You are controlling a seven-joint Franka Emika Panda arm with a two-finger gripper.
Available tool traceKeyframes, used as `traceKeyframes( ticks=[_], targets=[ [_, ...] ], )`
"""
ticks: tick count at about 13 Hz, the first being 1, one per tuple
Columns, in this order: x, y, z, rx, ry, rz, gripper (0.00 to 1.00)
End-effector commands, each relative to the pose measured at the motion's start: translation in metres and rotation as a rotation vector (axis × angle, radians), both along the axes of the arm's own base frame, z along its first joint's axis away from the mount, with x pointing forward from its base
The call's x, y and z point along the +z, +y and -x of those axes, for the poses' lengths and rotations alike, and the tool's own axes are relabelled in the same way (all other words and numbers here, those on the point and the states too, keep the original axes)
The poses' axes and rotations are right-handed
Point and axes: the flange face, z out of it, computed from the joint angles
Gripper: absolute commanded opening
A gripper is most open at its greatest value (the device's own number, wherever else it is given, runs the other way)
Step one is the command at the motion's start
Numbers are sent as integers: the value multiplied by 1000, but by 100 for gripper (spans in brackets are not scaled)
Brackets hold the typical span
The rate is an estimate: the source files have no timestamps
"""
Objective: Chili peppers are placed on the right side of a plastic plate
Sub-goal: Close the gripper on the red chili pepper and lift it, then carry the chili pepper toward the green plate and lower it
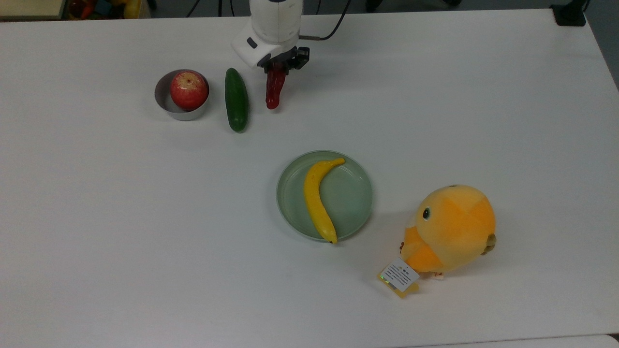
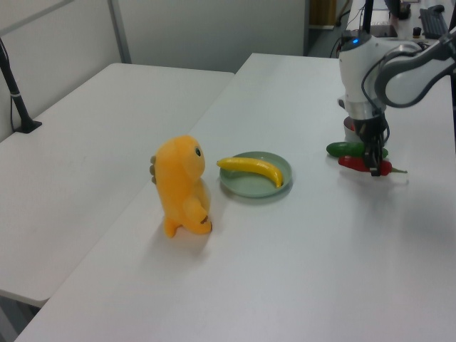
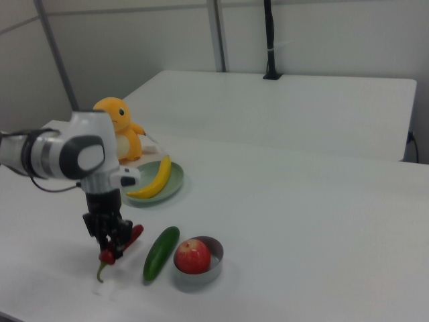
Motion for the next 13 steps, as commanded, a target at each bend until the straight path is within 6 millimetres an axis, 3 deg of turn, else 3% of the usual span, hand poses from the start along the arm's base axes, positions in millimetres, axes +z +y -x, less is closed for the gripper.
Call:
traceKeyframes(
  ticks=[1, 4, 7, 9, 13],
  targets=[
    [75, 10, -10, -19, -12, 13, 33],
    [154, 13, -35, -42, -77, -10, 33],
    [207, 10, -64, -49, -202, -43, 33],
    [220, 4, -100, -64, -250, -44, 33],
    [211, -28, -167, -120, -383, -45, 33]
  ],
)
